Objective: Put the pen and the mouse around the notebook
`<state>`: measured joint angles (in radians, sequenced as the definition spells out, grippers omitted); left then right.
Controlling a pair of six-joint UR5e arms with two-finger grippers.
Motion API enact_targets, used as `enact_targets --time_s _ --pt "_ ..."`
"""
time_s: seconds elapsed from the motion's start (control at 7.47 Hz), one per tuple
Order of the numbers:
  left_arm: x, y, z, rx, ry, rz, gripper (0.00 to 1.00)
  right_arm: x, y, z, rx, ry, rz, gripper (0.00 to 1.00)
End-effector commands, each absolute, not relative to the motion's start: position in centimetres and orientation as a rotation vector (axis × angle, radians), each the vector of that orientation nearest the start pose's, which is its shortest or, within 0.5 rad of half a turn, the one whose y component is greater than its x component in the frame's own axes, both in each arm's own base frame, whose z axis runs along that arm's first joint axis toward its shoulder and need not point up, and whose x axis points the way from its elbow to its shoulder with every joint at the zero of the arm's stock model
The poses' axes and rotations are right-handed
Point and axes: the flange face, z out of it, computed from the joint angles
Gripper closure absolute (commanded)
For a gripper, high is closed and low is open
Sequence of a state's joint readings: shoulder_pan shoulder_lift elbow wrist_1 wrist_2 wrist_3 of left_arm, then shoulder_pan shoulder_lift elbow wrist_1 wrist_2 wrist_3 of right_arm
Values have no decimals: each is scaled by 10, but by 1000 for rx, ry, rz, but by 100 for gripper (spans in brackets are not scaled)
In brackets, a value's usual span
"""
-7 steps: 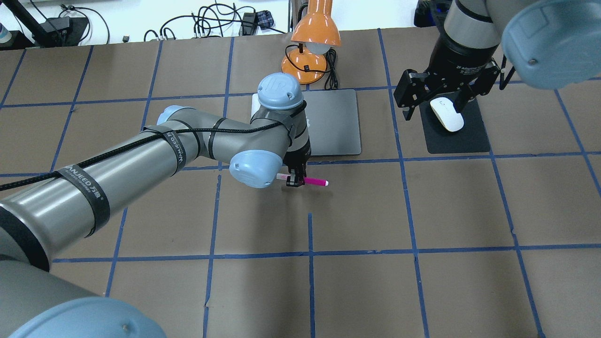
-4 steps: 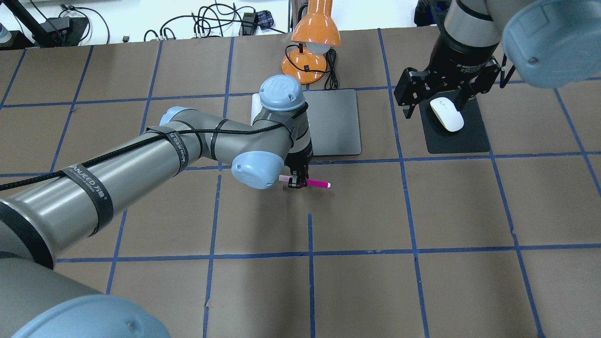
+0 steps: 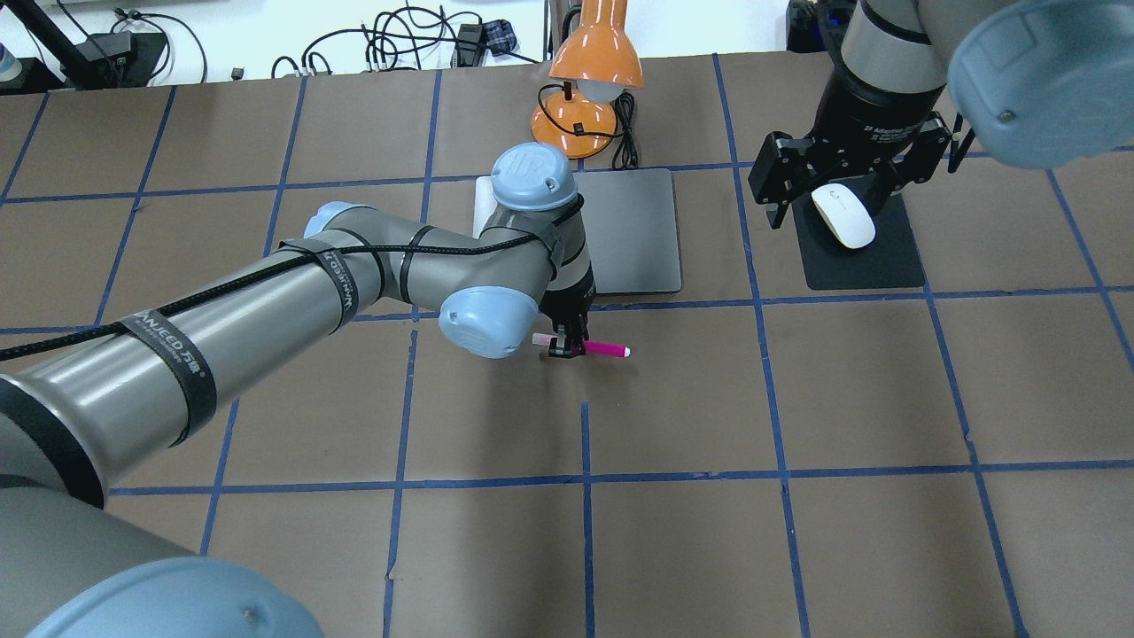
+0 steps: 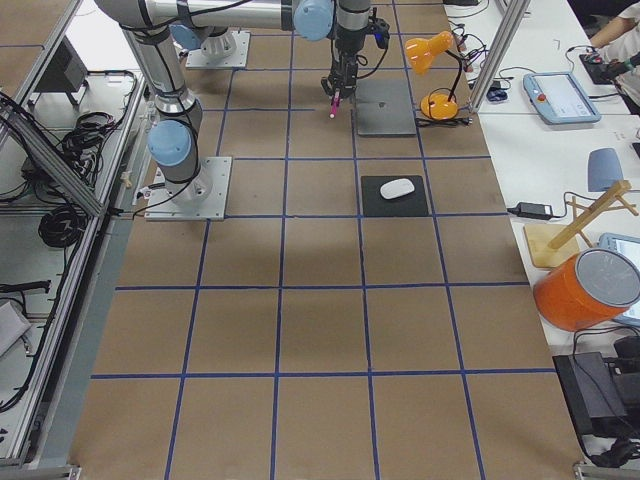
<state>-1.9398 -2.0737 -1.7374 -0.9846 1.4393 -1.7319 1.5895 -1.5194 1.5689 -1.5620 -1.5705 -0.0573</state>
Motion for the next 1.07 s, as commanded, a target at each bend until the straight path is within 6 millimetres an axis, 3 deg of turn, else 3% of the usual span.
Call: enact_targets --time_s 0.0,0.13,0.27,0.54,0.67,0.94 --pt "-354 -509 184 -1969 2423 247 73 147 -511 472 -55 3085 74 0" --pt "-354 -509 184 -1969 2423 247 26 140 -512 482 -56 3160 42 0" --pt "-355 -509 185 -1971 2425 250 0 139 -511 476 -62 3180 63 0" --pt "-351 -512 205 -1951 2483 213 0 139 -511 476 -60 3179 66 0" --pt "-339 -522 216 -1799 2627 180 1 139 -511 475 -62 3177 63 0" --pt "-279 -563 251 -1490 2879 95 1 140 -511 478 -61 3165 56 0"
